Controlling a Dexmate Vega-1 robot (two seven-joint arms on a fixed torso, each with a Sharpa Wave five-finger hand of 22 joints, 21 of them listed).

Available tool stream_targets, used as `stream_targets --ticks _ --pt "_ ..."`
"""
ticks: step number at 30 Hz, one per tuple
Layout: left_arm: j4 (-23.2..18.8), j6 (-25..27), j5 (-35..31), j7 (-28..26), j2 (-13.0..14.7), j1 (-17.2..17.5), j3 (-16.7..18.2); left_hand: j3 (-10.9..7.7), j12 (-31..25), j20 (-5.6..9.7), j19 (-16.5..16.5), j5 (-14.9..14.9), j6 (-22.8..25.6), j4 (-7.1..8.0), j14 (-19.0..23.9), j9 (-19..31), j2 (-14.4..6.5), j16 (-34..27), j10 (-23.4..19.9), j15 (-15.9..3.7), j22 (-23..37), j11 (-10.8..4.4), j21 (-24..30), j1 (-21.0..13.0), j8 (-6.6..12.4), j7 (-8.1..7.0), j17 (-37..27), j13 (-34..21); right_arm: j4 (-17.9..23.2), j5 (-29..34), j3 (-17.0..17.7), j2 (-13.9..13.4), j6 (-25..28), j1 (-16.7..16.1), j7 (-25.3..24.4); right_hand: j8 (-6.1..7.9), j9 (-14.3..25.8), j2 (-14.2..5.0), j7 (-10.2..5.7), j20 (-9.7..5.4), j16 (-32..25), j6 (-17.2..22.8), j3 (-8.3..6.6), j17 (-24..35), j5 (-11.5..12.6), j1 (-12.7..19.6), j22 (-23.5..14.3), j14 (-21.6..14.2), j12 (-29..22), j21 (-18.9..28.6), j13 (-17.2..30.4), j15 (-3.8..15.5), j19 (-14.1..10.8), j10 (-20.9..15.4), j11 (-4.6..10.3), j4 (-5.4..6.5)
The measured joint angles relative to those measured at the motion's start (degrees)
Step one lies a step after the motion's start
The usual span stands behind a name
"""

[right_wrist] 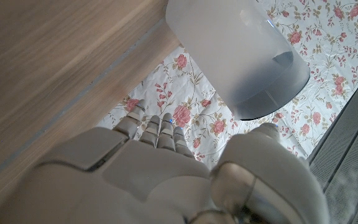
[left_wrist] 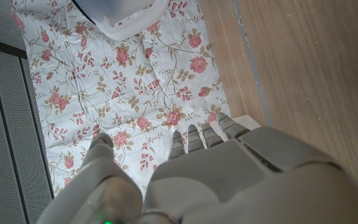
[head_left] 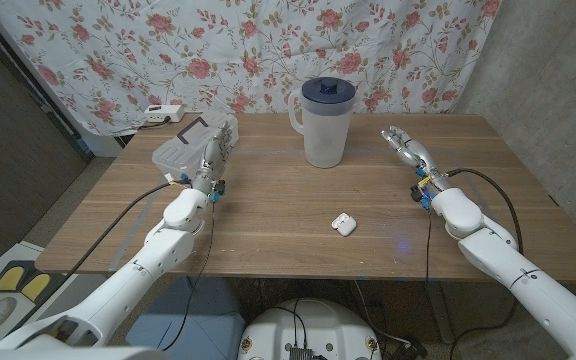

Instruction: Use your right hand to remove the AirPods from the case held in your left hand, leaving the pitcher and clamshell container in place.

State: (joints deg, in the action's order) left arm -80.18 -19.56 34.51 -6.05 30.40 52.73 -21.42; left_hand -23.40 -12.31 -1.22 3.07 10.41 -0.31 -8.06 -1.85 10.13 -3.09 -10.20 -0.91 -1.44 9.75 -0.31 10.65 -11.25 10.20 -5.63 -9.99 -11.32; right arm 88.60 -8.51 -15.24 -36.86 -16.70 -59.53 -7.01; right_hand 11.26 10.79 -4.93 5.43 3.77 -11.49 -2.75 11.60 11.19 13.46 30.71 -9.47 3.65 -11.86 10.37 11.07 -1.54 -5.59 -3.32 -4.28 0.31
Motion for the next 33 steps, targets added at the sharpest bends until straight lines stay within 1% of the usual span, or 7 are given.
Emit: stream_targets --ticks 2,5,15,20,22,25,33 --pt "-0.1 0.0 0.0 -0.1 0.0 0.2 0.0 0.0 0.0 0.0 0.0 0.0 0.0 0.0 0.0 0.0 0.1 0.0 0.0 0.0 0.0 0.0 0.0 -0.1 0.0 0.0 0.0 0.0 0.3 0.1 0.0 -0.4 -0.1 -0.3 -0.2 0.0 0.0 0.0 0.0 -0.31 0.0 0.0 0.0 0.0 0.0 0.0 0.0 0.0 0.0 0.0 0.0 -0.05 0.3 0.0 0.0 0.0" --pt "-0.2 0.1 0.0 -0.2 0.0 0.4 0.1 0.0 0.0 0.0 0.0 0.0 0.0 0.0 0.0 0.0 0.1 0.0 0.0 0.0 0.0 0.0 0.0 -0.1 0.0 0.0 0.0 0.0 0.7 0.3 0.0 -1.2 -0.3 -0.7 -0.6 0.0 0.0 -0.11 0.0 -0.16 0.0 0.0 -0.17 0.0 0.0 0.3 0.0 0.3 0.0 0.0 0.0 -0.09 0.4 0.0 0.0 -0.17" --pt "-0.1 0.0 0.3 0.7 -0.3 0.6 0.2 -0.17 0.0 1.34 0.7 0.0 0.0 -0.17 -0.4 0.0 -0.1 0.0 0.0 0.42 0.0 0.01 0.4 -0.4 0.0 0.0 0.0 0.0 2.7 1.4 0.0 -3.5 -0.7 -2.2 -1.7 0.0 0.0 0.01 -0.33 -0.08 0.3 0.3 -0.56 0.0 0.0 1.1 0.0 0.8 0.2 0.0 0.0 -0.23 0.5 0.6 0.01 -0.56" --pt "0.5 -0.4 0.3 0.7 -0.8 0.4 0.1 -0.24 0.0 1.34 0.7 0.0 0.0 -0.24 -0.4 0.0 -0.2 0.0 0.2 0.41 0.0 0.21 0.4 -0.4 0.0 0.0 0.0 0.0 4.1 1.6 0.2 -4.7 -0.1 -3.3 -2.3 0.0 0.0 -0.22 -0.33 -0.08 0.3 0.3 -0.62 0.0 -0.2 1.3 0.0 0.8 0.2 0.0 0.0 -0.23 0.5 0.6 0.01 -0.65" --pt "0.8 -0.6 0.3 0.7 -1.0 0.2 0.0 -0.24 0.0 1.34 0.7 0.0 0.0 -0.24 -0.4 0.0 -0.2 0.0 0.2 0.41 0.0 0.21 0.4 -0.4 0.0 0.0 0.0 0.0 4.5 1.6 0.3 -5.0 0.2 -3.7 -2.6 0.0 0.0 -0.22 -0.33 0.15 0.3 0.3 -0.31 0.0 -0.4 1.3 0.0 0.8 0.2 0.0 0.0 -0.22 0.7 0.6 0.01 -0.95" --pt "1.1 -0.7 0.3 0.7 -1.2 0.1 -0.1 -0.24 0.0 1.11 0.5 0.0 0.0 -0.24 -0.4 0.0 -0.4 0.0 0.2 0.41 0.0 0.21 0.4 -0.7 0.0 0.0 0.0 0.0 5.0 1.7 0.4 -5.3 0.5 -4.1 -2.9 0.0 0.0 -0.24 -0.33 0.24 0.3 0.3 -0.55 0.0 -0.4 1.3 0.0 0.8 0.2 0.0 0.0 -0.22 0.8 0.6 0.01 -1.19" --pt "2.4 -1.0 0.5 1.3 -1.7 -0.5 -0.4 -0.24 0.0 1.11 0.5 0.0 -0.1 -0.24 -0.4 0.0 -0.4 0.0 0.2 0.41 0.0 0.21 0.4 -0.7 0.0 0.12 0.0 0.0 7.3 2.5 0.8 -6.5 2.1 -5.8 -4.3 0.0 0.0 -0.22 -0.32 0.24 0.3 0.3 -0.55 0.0 -0.4 1.7 0.0 0.8 0.2 0.0 0.0 -0.23 0.8 0.6 0.01 -1.19"
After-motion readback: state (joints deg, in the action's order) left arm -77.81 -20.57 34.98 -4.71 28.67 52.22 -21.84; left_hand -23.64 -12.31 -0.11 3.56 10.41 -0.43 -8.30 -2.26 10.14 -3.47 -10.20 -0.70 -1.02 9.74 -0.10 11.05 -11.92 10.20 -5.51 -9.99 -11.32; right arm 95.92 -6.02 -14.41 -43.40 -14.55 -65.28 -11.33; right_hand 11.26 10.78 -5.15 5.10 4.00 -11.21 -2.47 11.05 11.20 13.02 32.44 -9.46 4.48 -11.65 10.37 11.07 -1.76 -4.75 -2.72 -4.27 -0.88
